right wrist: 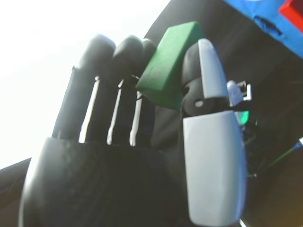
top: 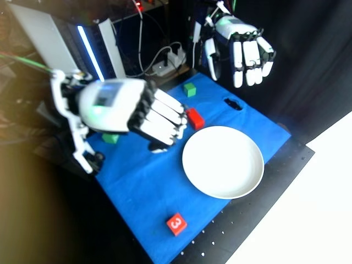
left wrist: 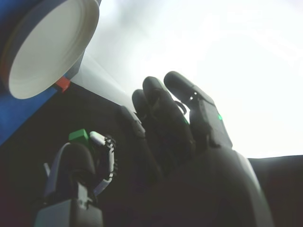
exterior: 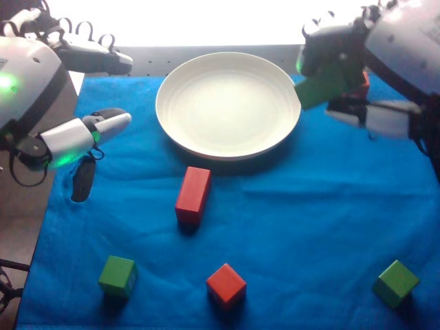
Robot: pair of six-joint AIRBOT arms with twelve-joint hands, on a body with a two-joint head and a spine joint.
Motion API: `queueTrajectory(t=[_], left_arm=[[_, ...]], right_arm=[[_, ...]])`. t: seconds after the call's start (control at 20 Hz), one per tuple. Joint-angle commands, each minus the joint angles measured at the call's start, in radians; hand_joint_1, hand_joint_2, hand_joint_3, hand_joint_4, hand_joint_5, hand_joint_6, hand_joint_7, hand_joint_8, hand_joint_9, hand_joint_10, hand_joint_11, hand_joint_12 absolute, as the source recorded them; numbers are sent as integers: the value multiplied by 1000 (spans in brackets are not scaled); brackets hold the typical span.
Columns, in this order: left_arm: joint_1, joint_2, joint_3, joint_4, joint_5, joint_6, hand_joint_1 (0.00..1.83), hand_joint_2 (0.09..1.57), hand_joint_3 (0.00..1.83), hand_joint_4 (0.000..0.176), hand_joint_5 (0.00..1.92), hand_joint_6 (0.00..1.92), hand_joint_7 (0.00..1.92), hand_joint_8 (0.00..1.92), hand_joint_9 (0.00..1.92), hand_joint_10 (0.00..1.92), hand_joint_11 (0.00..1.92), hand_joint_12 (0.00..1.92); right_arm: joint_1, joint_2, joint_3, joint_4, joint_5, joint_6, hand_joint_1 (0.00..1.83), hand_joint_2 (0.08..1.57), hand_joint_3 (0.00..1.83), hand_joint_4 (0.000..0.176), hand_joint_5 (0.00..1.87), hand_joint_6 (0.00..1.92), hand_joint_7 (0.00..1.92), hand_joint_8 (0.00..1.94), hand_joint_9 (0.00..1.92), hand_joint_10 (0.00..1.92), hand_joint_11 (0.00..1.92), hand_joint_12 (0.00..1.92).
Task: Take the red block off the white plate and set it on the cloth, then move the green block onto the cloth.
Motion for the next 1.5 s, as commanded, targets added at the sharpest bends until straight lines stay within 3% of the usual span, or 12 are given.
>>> queueTrajectory(t=[0.0, 0.2, 0.6, 0.9, 0.95, 1.0, 1.05, 1.1, 1.25, 1.35, 1.4, 1.45], left_arm=[[-4, 6, -4, 27, -129, 2, 758, 1164, 2, 14, 795, 15, 662, 1, 588, 2, 94, 1046], [6, 13, -9, 22, -147, 2, 736, 1189, 2, 0, 770, 2, 654, 7, 573, 7, 47, 1080], [18, 16, -14, 15, -166, 2, 724, 1193, 2, 0, 763, 3, 652, 1, 546, 2, 6, 914], [19, 16, -15, 13, -171, 2, 783, 1222, 1, 0, 739, 2, 592, 0, 524, 4, 36, 935], [20, 16, -15, 13, -172, 2, 856, 1234, 34, 140, 706, 1112, 607, 0, 552, 3, 94, 903], [20, 16, -15, 13, -173, 2, 843, 1272, 18, 169, 654, 1407, 617, 2, 563, 4, 91, 899], [21, 16, -16, 13, -174, 2, 746, 1246, 4, 37, 549, 690, 599, 4, 534, 1, 20, 844], [21, 16, -16, 13, -175, 2, 828, 1267, 11, 148, 639, 1294, 608, 6, 543, 5, 51, 884], [23, 16, -17, 12, -180, 2, 828, 1297, 1, 176, 626, 1500, 600, 1, 537, 2, 30, 1011], [24, 16, -18, 12, -183, 2, 829, 1297, 0, 176, 626, 1503, 602, 2, 541, 3, 38, 1017], [24, 16, -18, 12, -184, 2, 766, 1236, 0, 33, 553, 716, 593, 5, 545, 4, 55, 1022], [25, 16, -18, 12, -188, 2, 832, 1266, 8, 147, 638, 1303, 605, 7, 565, 8, 84, 1008]], right_arm=[[-4, 14, -12, -34, -169, 0, 1269, 1145, 0, 0, 969, 762, 921, 1410, 1004, 1689, 962, 1919], [-112, 74, -83, -34, -281, 0, 1379, 1119, 0, 0, 999, 945, 910, 1074, 900, 1286, 818, 1663], [-249, 100, -144, -34, -345, 64, 1386, 1099, 0, 0, 973, 985, 942, 986, 986, 1180, 884, 1522], [-273, 100, -151, -34, -345, 86, 1127, 893, 0, 0, 408, 677, 367, 579, 266, 904, 30, 1712], [-273, 100, -151, -34, -345, 86, 1082, 889, 0, 0, 350, 683, 301, 559, 184, 970, 5, 1740], [-273, 102, -151, -34, -345, 86, 1063, 885, 0, 0, 330, 682, 281, 553, 152, 983, 0, 1740], [-273, 104, -151, -34, -345, 86, 1043, 852, 0, 0, 290, 723, 263, 592, 116, 1049, 0, 1772], [-273, 105, -151, -34, -345, 86, 1032, 832, 0, 0, 229, 772, 220, 649, 103, 1125, 20, 1817], [-273, 110, -151, -34, -346, 86, 1005, 834, 0, 0, 165, 823, 176, 760, 81, 1191, 14, 1821], [-273, 112, -151, -34, -351, 86, 1024, 847, 0, 0, 162, 873, 144, 866, 86, 1232, 73, 1805], [-273, 113, -150, -34, -354, 86, 1023, 868, 0, 0, 165, 907, 134, 884, 72, 1231, 14, 1840], [-273, 116, -148, -31, -366, 86, 1016, 883, 0, 0, 175, 940, 140, 922, 69, 1257, 2, 1868]])
